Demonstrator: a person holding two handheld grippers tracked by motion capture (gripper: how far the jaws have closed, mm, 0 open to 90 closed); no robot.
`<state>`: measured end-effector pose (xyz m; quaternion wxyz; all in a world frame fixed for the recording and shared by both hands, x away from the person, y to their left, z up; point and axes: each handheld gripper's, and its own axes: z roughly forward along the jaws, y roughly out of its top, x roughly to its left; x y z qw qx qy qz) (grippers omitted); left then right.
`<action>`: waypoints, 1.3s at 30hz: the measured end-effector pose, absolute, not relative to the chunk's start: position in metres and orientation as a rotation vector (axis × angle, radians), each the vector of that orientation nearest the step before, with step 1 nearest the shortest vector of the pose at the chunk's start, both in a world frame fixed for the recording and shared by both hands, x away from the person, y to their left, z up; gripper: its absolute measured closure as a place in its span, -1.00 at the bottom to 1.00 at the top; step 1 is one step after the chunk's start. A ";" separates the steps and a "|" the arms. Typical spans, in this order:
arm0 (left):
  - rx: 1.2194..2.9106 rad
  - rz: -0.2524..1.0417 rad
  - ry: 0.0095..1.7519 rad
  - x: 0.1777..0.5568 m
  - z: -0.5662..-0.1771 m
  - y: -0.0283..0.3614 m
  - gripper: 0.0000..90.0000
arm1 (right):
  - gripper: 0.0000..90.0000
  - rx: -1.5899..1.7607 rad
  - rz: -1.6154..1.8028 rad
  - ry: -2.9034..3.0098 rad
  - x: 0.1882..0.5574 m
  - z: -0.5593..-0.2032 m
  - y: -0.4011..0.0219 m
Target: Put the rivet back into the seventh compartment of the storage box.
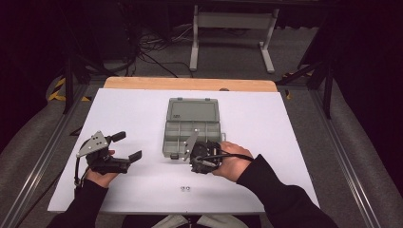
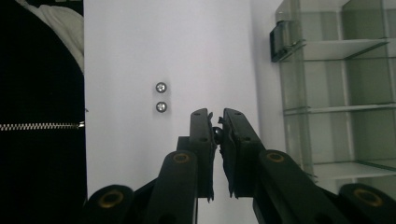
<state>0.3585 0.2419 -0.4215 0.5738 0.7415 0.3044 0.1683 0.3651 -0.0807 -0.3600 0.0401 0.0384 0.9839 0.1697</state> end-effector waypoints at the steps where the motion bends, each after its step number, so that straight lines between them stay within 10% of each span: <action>1: 1.738 0.395 0.713 0.359 -0.422 0.242 -0.95 | 0.83 0.121 0.522 3.014 0.367 -0.359 -0.081; 39: 1.728 0.386 0.723 0.359 -0.422 0.243 -0.95 | 0.83 0.295 0.591 2.901 0.423 -0.330 -0.090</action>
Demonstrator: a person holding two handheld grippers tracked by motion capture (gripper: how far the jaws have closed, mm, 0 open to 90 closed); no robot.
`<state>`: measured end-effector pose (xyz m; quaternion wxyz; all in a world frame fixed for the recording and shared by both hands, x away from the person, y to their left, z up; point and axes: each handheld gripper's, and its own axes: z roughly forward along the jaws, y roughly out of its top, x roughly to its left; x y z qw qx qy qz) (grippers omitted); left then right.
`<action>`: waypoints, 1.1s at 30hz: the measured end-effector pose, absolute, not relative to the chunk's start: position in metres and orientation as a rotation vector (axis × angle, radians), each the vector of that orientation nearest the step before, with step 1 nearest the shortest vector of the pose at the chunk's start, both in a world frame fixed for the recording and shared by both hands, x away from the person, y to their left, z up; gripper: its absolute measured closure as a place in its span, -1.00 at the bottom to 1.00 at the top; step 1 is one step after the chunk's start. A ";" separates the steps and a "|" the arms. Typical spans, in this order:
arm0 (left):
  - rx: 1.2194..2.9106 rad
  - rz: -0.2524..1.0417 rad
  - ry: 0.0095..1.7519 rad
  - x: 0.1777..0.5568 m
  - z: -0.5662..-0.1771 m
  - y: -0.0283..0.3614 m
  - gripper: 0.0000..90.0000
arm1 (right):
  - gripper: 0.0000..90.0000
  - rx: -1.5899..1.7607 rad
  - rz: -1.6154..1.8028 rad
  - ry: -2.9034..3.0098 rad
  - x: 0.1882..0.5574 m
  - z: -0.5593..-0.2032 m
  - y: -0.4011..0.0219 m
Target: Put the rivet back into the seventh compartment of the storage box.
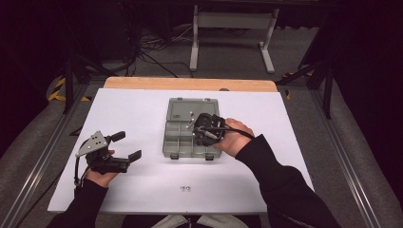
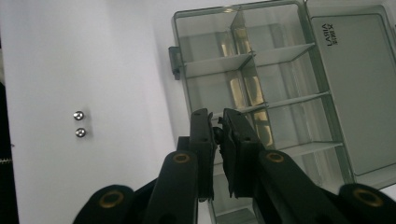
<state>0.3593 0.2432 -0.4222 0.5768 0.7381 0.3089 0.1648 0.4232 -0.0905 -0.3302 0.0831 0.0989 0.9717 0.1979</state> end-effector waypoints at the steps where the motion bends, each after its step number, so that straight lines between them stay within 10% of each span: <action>1: 1.728 0.386 0.723 0.359 -0.422 0.243 -0.95 | 0.83 0.305 0.594 2.900 0.425 -0.331 -0.090; 33: 1.721 0.397 0.726 0.359 -0.422 0.245 -0.95 | 0.83 0.454 0.592 2.895 0.451 -0.366 -0.094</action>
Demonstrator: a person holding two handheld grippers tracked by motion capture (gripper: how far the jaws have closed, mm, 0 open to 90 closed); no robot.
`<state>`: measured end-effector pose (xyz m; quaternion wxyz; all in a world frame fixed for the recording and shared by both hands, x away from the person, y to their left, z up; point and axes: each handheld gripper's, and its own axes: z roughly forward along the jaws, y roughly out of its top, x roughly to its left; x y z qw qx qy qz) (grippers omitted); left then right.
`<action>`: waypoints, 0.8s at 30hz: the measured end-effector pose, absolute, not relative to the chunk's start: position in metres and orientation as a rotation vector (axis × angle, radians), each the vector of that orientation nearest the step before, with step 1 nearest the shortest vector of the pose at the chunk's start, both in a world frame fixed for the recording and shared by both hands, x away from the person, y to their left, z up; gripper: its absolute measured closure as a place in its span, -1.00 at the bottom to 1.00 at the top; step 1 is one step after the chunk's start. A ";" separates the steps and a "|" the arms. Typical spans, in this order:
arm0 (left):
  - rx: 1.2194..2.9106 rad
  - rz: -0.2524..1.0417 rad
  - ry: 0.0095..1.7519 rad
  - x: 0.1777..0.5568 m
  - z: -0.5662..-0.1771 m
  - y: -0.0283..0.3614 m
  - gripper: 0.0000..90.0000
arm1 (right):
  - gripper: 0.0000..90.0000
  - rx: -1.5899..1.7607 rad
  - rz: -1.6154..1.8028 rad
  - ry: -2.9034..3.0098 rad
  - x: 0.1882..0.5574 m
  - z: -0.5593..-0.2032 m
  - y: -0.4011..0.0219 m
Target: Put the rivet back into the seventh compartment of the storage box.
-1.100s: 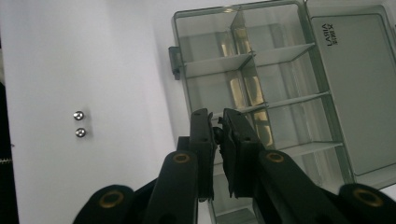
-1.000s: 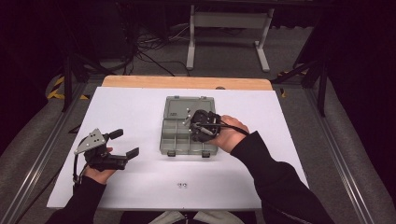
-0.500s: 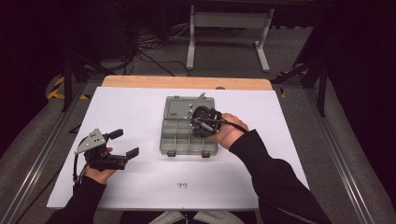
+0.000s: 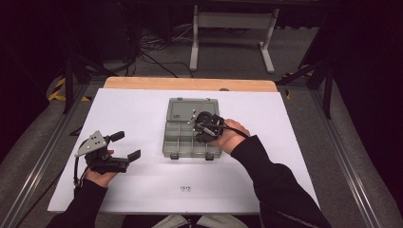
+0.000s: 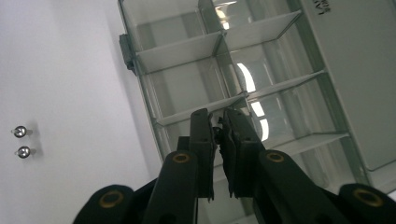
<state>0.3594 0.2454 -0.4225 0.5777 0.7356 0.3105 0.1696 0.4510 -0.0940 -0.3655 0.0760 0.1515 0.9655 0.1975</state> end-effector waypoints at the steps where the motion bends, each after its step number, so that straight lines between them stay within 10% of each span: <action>1: 1.727 0.394 0.725 0.359 -0.422 0.246 -0.95 | 0.83 0.448 0.584 2.901 0.451 -0.368 -0.094; 24: 1.714 0.396 0.732 0.359 -0.422 0.248 -0.95 | 0.83 0.441 0.489 2.952 0.454 -0.399 -0.086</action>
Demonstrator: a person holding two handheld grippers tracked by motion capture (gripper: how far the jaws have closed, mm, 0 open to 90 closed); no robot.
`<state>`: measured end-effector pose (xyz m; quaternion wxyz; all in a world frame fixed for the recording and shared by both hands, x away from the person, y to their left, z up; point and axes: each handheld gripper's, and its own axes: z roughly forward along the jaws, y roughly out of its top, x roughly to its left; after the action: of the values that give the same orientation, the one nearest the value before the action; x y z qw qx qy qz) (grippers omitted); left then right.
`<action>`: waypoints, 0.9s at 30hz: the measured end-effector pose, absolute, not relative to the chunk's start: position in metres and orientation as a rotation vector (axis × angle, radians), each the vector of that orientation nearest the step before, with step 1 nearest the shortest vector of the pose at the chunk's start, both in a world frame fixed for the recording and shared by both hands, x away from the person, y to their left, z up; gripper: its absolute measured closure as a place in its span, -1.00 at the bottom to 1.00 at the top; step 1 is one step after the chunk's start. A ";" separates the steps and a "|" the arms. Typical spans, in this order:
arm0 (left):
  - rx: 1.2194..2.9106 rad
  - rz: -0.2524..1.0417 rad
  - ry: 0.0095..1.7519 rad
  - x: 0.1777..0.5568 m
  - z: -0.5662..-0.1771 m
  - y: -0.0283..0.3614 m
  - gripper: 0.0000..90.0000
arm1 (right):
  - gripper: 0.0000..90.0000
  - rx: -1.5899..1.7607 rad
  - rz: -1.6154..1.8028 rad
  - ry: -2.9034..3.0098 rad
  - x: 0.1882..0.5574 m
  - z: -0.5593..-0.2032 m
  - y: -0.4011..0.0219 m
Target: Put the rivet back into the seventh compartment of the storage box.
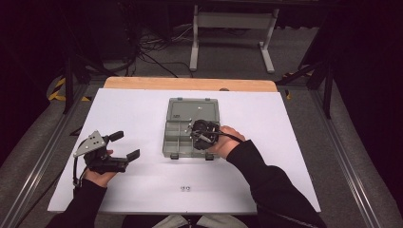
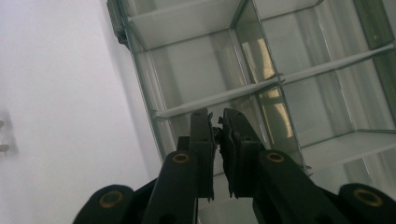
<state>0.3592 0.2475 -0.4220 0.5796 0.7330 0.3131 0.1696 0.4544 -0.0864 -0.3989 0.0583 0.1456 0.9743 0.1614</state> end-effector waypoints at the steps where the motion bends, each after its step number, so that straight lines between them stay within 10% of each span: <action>1: 1.713 0.396 0.733 0.359 -0.422 0.248 -0.95 | 0.83 0.449 0.484 2.958 0.455 -0.401 -0.087; 27: 1.704 0.390 0.735 0.359 -0.422 0.248 -0.95 | 0.61 0.451 0.483 2.973 0.454 -0.406 -0.086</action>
<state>0.3590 0.2477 -0.4219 0.5830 0.7301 0.3149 0.1672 0.4537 -0.0857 -0.4060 0.0482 0.1478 0.9750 0.1585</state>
